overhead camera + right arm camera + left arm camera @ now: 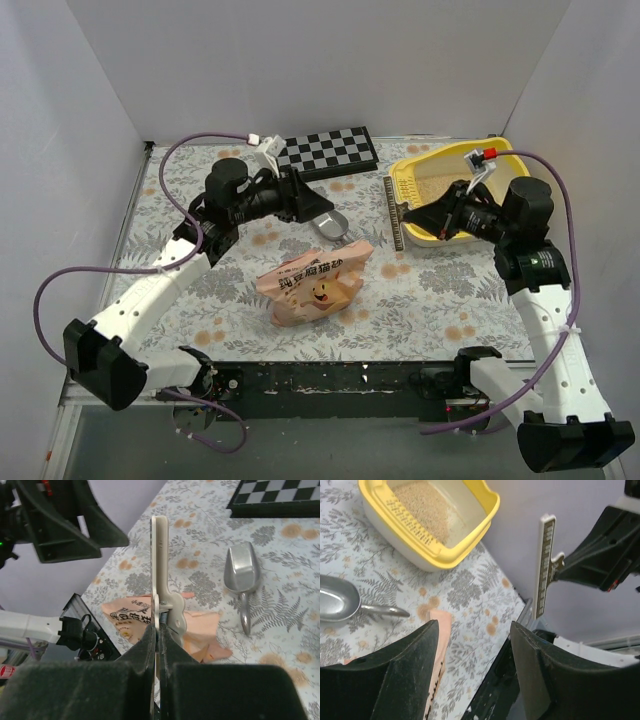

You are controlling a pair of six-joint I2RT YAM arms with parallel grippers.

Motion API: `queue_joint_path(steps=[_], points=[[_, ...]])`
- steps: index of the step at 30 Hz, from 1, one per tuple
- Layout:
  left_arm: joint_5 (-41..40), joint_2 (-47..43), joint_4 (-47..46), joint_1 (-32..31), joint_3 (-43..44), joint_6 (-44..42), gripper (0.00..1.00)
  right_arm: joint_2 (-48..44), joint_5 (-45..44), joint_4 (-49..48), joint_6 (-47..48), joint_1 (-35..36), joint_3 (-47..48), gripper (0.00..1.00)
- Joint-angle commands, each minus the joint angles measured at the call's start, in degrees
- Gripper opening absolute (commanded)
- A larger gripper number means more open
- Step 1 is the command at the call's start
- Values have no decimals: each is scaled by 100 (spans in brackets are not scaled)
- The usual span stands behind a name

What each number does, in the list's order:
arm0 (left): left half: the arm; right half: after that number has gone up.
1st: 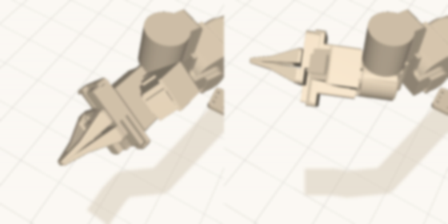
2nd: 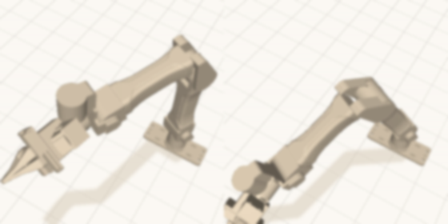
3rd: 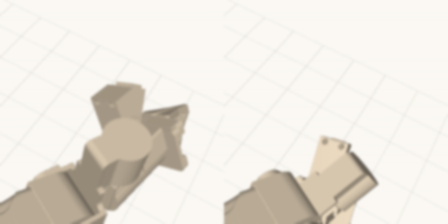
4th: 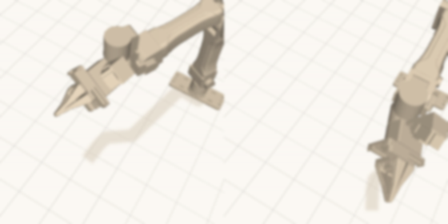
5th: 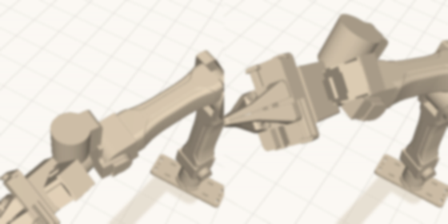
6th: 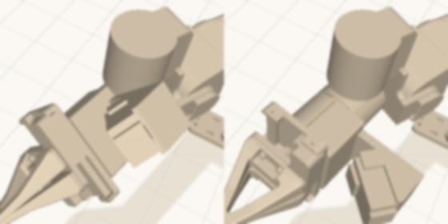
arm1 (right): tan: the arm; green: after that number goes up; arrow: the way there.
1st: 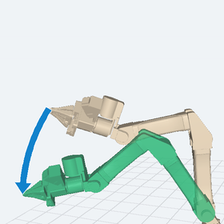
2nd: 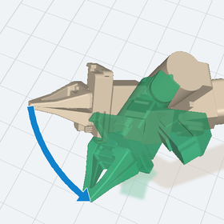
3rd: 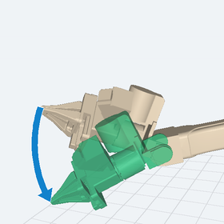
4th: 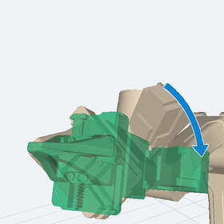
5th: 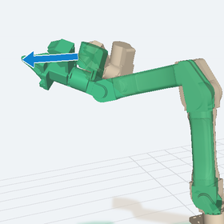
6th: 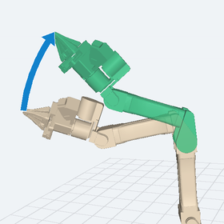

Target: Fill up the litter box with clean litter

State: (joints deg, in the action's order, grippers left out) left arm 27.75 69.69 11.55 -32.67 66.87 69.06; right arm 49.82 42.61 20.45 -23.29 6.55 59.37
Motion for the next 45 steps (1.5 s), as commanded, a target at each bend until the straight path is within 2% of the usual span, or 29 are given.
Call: queue_joint_path(steps=[1, 6, 9, 16, 22, 26, 31, 33, 34, 35, 38, 42, 45], points=[[1329, 229, -1925, 427, -244, 1406, 60, 352, 284, -893, -448, 434, 390, 1], [1619, 519, -3060, 568, -473, 2190, 62, 800, -235, -1384, -712, 1321, 479, 1], [1725, 616, -3421, 612, -561, 2445, 62, 1099, -525, -1447, -791, 1735, 575, 1], [1892, 537, -3633, 726, -693, 2542, 59, 1416, -754, -1983, -993, 2070, 558, 1], [2155, 598, -4046, 814, -877, 2744, 34, 1574, -789, -2168, -1020, 2281, 549, 1], [2182, 607, -4275, 841, -974, 2841, 27, 1592, -824, -2176, -1011, 2342, 531, 1], [2375, 677, -4521, 867, -957, 2938, 2, 1610, -868, -2185, -1011, 2342, 531, 1], [2463, 686, -4574, 876, -948, 2956, 0, 1601, -904, -2133, -959, 2351, 540, 1], [2498, 695, -4591, 876, -948, 2956, 0, 1575, -895, -2080, -915, 2343, 549, 5], [2542, 678, -4583, 876, -930, 2947, 0, 1574, -869, -2054, -836, 2342, 566, 14], [2630, 625, -4530, 893, -948, 2877, 0, 1469, -965, -1598, -450, 2342, 628, 47], [2788, 546, -4364, 902, -922, 2745, 0, 1022, -1211, -1439, 95, 2316, 593, 68], [2955, 441, -4328, 902, -913, 2727, 0, 906, -1229, -1219, 351, 2316, 698, 73]])
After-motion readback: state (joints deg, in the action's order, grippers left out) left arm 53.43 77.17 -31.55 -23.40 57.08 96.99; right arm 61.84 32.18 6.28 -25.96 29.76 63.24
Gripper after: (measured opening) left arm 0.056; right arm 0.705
